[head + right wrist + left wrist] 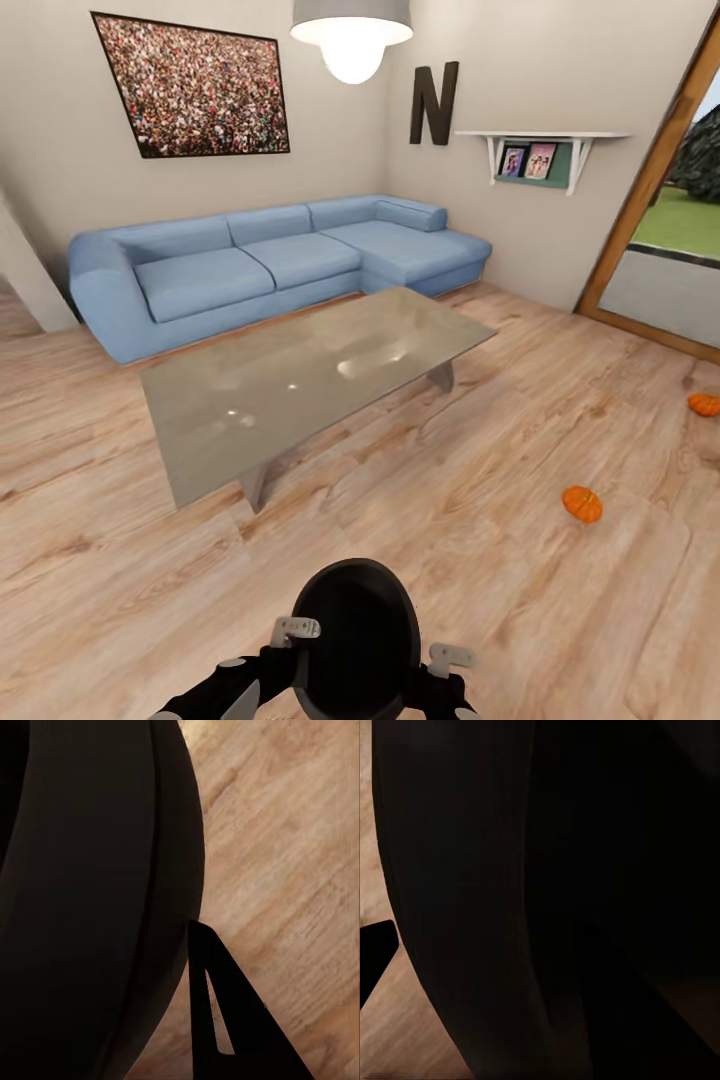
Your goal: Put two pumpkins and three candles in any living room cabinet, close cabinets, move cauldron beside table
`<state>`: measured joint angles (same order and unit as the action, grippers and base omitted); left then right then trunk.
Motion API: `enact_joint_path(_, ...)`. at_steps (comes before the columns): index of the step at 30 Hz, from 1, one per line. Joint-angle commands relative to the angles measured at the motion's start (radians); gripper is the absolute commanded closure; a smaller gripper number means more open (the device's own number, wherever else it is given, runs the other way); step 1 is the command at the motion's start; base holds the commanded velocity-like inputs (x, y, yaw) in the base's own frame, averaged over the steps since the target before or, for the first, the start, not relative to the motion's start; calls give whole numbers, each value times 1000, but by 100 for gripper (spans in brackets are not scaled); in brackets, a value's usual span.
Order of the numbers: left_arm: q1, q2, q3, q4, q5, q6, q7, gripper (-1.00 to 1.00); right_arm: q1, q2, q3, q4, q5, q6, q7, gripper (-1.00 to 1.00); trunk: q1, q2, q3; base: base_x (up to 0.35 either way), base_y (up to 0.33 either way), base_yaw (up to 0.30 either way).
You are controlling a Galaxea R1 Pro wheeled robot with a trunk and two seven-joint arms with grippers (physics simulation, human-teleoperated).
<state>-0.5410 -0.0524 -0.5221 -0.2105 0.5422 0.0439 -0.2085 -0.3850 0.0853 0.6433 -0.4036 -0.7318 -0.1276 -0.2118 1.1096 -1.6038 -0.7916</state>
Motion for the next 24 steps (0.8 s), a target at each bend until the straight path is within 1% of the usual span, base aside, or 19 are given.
enact_joint_path(1, 0, 4, 5, 0, 2, 4, 0, 100, -2, -1, 1, -11, 4, -3, 0, 100, 0, 0, -1, 0, 0, 291)
enact_joint_path(20, 0, 5, 5, 0, 2, 4, 0, 100, -2, -1, 1, -11, 6, -3, 0, 100, 0, 0, -1, 0, 0, 291)
enact_joint_path(24, 0, 5, 5, 0, 1, 4, 0, 100, -2, -1, 1, -11, 6, -3, 0, 100, 0, 0, -1, 1, 0, 108)
